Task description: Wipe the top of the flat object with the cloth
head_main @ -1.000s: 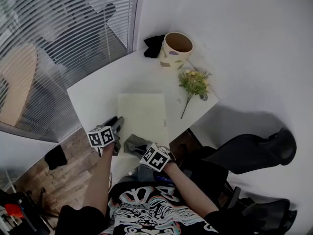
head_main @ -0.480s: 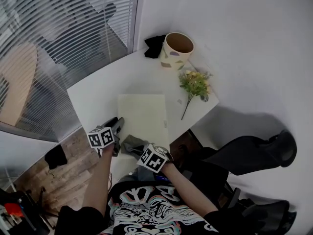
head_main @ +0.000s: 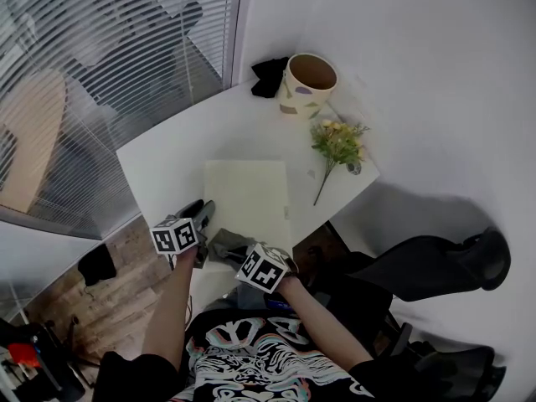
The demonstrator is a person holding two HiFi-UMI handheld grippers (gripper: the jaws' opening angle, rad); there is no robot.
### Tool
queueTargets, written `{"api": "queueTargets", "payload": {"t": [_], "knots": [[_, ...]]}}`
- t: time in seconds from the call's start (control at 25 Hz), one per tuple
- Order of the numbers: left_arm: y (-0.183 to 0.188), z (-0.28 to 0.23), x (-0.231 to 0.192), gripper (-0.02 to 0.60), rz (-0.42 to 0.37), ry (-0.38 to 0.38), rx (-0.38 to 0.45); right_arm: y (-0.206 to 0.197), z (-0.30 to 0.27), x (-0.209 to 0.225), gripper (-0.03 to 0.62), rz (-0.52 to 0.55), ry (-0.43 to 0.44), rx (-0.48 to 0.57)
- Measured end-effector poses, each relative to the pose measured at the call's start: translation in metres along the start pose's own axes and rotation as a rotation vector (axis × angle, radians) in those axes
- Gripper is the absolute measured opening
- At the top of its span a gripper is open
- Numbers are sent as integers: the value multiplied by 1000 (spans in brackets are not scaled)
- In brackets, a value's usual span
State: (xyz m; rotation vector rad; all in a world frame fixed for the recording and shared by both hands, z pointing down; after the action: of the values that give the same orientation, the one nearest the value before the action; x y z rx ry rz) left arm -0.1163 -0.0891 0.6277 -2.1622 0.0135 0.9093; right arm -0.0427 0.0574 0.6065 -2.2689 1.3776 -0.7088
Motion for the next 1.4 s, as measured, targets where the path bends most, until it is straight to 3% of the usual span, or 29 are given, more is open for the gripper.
{"api": "queueTargets", "payload": {"t": [1.4], "knots": [[-2,0,-1,206,15,-16,-8,26,-5,65,15,-94,-44,13]]}}
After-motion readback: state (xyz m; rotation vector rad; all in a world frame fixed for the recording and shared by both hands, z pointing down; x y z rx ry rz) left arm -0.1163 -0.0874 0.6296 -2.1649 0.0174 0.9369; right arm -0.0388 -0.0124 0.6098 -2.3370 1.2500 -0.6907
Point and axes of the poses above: the fingertips, and each gripper's own axes: z backward along the fingers, x to its right, y out of its top, the point moved 2 cm from there along z, backward along the fingers, and after that the axes turned 1 degree about -x, right-handed, at the moved point
